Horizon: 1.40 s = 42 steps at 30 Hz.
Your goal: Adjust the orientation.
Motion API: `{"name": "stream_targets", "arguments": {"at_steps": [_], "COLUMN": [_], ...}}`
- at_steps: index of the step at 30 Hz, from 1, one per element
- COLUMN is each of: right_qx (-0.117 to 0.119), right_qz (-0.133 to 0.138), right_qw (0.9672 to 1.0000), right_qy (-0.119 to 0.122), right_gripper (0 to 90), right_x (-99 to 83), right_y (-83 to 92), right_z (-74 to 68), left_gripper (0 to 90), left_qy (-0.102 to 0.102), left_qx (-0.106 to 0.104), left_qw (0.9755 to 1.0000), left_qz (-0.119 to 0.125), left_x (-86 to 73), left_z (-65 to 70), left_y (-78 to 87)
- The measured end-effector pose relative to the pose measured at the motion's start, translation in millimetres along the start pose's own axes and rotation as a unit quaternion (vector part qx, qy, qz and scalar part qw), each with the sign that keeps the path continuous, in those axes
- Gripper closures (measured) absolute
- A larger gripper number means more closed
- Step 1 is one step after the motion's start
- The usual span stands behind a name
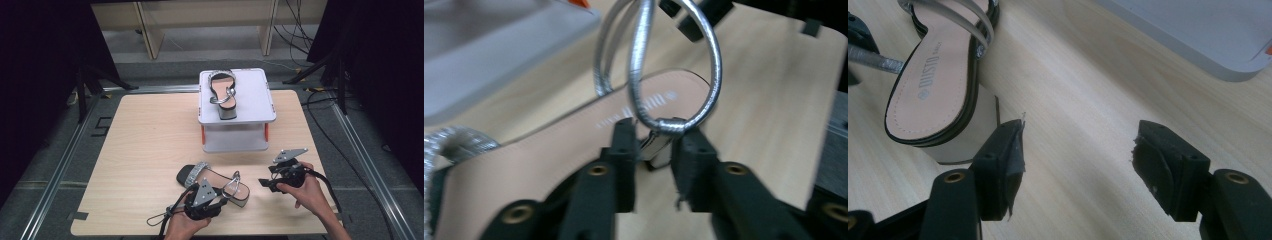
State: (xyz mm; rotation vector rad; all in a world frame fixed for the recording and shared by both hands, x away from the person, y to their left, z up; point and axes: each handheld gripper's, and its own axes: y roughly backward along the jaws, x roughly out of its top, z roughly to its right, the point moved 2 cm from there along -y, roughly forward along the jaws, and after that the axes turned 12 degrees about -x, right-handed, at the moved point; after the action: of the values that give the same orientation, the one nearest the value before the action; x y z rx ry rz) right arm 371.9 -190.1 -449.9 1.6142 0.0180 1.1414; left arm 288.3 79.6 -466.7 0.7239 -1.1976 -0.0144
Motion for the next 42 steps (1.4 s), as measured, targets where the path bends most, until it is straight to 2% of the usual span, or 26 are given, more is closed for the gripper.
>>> {"name": "stream_targets", "arguments": {"at_steps": [1, 2, 3, 4, 5, 7, 8, 9, 11, 13, 16, 20, 21, 22, 24, 25, 27, 28, 30, 31, 33, 35, 39, 40, 41, 42], "right_qx": [0.001, 0.004, 0.002, 0.003, 0.003, 0.001, 0.002, 0.002, 0.009, 0.011, 0.017, 0.022, 0.026, 0.027, 0.029, 0.034, 0.05, 0.054, 0.053, 0.053, 0.063, 0.061, 0.064, 0.068, 0.068, 0.079], "right_qz": [0.0, -0.01, 0.0, 0.002, 0.002, 0.018, 0.022, 0.022, 0.031, 0.036, 0.039, 0.047, 0.047, 0.045, 0.043, 0.036, 0.031, 0.022, 0.022, 0.02, -0.002, 0.001, -0.022, -0.025, -0.025, -0.032], "right_qw": [1.0, 0.9997, 0.9999, 0.9998, 0.9998, 0.9997, 0.9996, 0.9996, 0.9994, 0.9993, 0.999, 0.9984, 0.998, 0.9983, 0.9983, 0.9985, 0.9971, 0.9972, 0.9972, 0.9967, 0.9965, 0.9959, 0.9956, 0.9947, 0.9947, 0.9941], "right_qy": [-0.007, -0.024, -0.014, -0.019, -0.019, -0.014, -0.017, -0.017, -0.012, -0.005, 0.011, 0.023, 0.032, 0.026, 0.028, 0.024, 0.047, 0.047, 0.048, 0.058, 0.055, 0.067, 0.065, 0.073, 0.073, 0.068], "right_gripper": [36.9, 36.9, 36.9, 36.8, 36.8, 36.6, 36.3, 36.3, 35.9, 35.5, 35.2, 34.5, 34.3, 34.3, 34.3, 34.3, 34.0, 33.5, 33.5, 33.5, 32.8, 32.6, 30.9, 31.0, 31.0, 31.0], "right_x": [0.0, -0.1, 0.4, 1.3, 1.3, 4.8, 11.3, 11.3, 20.4, 29.5, 46.9, 70.7, 76.4, 84.9, 89.7, 94.6, 104.8, 106.8, 109.0, 111.1, 113.6, 117.8, 122.4, 123.5, 123.5, 123.1], "right_y": [0.5, 3.0, 2.9, 5.8, 5.8, 8.7, 14.3, 14.3, 18.6, 20.8, 22.9, 20.0, 18.3, 14.9, 11.9, 7.4, -5.5, -9.3, -13.1, -15.8, -21.4, -27.1, -37.3, -43.0, -43.0, -48.8], "right_z": [-0.7, -2.9, -1.0, -0.1, -0.1, 1.2, 0.7, 0.7, -2.1, -6.3, -16.0, -25.3, -27.1, -31.5, -33.8, -39.2, -51.3, -56.7, -61.0, -63.6, -70.5, -74.5, -84.7, -90.3, -90.3, -94.2], "left_gripper": [46.7, 42.2, 38.3, 32.8, 31.8, 30.6, 28.2, 26.8, 24.6, 21.9, 17.0, 16.1, 16.1, 16.1, 16.1, 16.1, 16.3, 16.3, 16.3, 16.3, 16.3, 16.3, 16.5, 16.5, 16.5, 16.5], "left_qy": [0.011, 0.025, 0.029, 0.036, 0.036, 0.05, 0.058, 0.058, 0.071, 0.077, 0.074, 0.078, 0.081, 0.082, 0.085, 0.078, 0.1, 0.099, 0.099, 0.094, 0.098, 0.099, 0.101, 0.098, 0.105, 0.106], "left_qx": [0.002, 0.0, 0.007, 0.019, 0.019, 0.028, 0.037, 0.037, 0.048, 0.058, 0.074, 0.084, 0.08, 0.083, 0.083, 0.082, 0.074, 0.078, 0.081, 0.085, 0.084, 0.084, 0.087, 0.089, 0.087, 0.086], "left_qw": [0.9999, 0.9996, 0.9995, 0.9989, 0.9989, 0.998, 0.9974, 0.9974, 0.9961, 0.9952, 0.9945, 0.9934, 0.9935, 0.9931, 0.9928, 0.9933, 0.9921, 0.9919, 0.9918, 0.9919, 0.9915, 0.9915, 0.9911, 0.9912, 0.9906, 0.9905], "left_qz": [-0.003, 0.008, 0.009, 0.022, 0.022, 0.028, 0.019, 0.019, 0.023, 0.016, 0.003, -0.007, -0.004, -0.01, -0.014, -0.023, -0.008, -0.008, -0.007, -0.013, -0.008, -0.009, -0.007, -0.012, -0.009, -0.012], "left_x": [-1.3, -2.5, -3.9, -8.1, -8.1, -14.8, -23.6, -23.6, -32.8, -40.3, -52.3, -61.9, -62.9, -64.4, -65.7, -67.2, -68.1, -68.2, -68.1, -68.6, -69.2, -69.4, -68.8, -69.0, -68.7, -69.3], "left_z": [-0.9, -0.4, -1.2, -3.4, -3.4, -6.0, -8.4, -8.4, -10.2, -12.7, -18.5, -23.8, -24.1, -25.1, -25.7, -28.2, -27.2, -28.8, -29.5, -31.3, -31.5, -32.2, -32.6, -33.7, -33.0, -33.7], "left_y": [3.7, 7.0, 12.8, 24.9, 24.9, 36.4, 46.9, 46.9, 54.2, 60.8, 69.9, 77.9, 78.7, 80.9, 81.9, 83.4, 83.7, 86.8, 88.2, 90.1, 90.8, 91.3, 92.2, 92.5, 91.6, 91.0]}}
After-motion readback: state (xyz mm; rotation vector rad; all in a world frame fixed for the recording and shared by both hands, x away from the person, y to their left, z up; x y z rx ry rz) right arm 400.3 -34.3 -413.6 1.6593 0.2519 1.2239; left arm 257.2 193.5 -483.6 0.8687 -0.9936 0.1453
